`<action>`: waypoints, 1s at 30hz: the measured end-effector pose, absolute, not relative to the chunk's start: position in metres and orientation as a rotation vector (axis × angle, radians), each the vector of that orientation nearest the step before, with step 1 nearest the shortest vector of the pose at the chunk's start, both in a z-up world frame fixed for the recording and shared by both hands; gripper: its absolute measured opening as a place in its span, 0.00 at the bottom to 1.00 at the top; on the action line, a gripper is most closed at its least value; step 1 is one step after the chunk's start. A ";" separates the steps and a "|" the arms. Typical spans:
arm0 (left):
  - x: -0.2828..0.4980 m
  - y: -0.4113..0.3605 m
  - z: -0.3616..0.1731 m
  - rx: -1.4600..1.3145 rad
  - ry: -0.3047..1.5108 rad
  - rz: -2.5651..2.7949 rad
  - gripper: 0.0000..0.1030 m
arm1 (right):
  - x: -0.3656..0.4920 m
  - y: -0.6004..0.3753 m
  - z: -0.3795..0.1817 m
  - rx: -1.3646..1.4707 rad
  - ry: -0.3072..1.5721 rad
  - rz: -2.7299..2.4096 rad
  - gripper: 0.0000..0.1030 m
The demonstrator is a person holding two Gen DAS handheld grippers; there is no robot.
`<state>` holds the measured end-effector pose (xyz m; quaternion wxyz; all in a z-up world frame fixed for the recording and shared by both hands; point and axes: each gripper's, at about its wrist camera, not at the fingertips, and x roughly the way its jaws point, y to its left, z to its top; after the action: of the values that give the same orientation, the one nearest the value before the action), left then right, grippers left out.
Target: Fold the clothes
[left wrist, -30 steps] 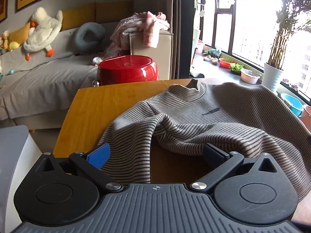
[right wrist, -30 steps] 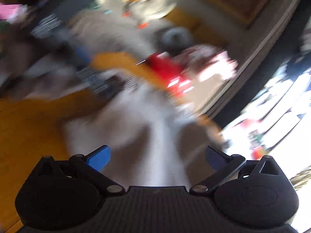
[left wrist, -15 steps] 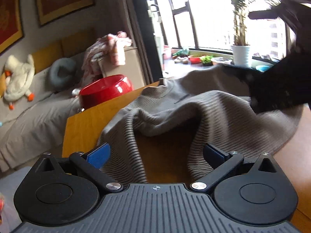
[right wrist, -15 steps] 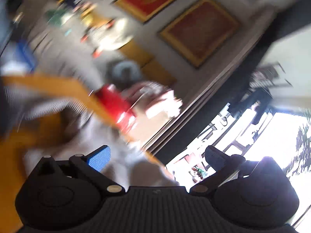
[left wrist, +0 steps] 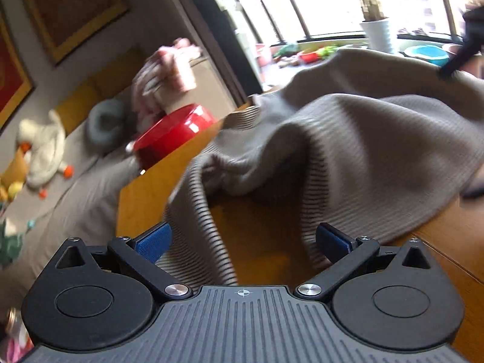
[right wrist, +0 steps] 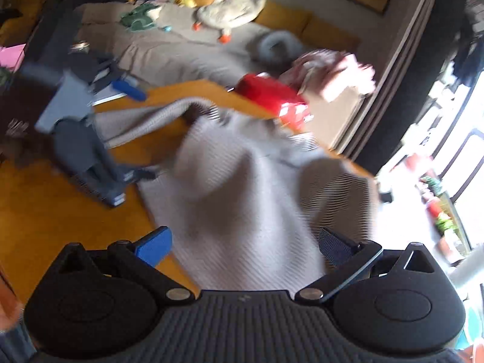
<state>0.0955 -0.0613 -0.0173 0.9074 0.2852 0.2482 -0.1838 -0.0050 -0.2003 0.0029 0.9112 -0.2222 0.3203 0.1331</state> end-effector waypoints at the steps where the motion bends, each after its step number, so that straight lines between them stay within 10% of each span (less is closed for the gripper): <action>1: 0.098 -0.060 -0.016 0.582 0.519 -0.368 1.00 | -0.001 -0.188 -0.003 -0.466 0.686 0.291 1.00; 13: 0.088 -0.059 -0.009 0.489 0.528 -0.463 1.00 | 0.036 -0.193 -0.036 -0.245 0.886 0.285 1.00; 20: 0.112 -0.039 -0.015 -0.008 0.724 -0.710 1.00 | -0.026 -0.323 0.025 0.129 0.528 0.116 1.00; 30: 0.087 -0.061 0.000 -0.308 0.954 -1.232 1.00 | -0.023 -0.413 -0.021 0.494 0.642 0.094 1.00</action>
<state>0.0874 -0.0612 0.0000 0.7008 -0.1384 0.4284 -0.5534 -0.0232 -0.4132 -0.0206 0.9180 0.2402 0.3124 0.0456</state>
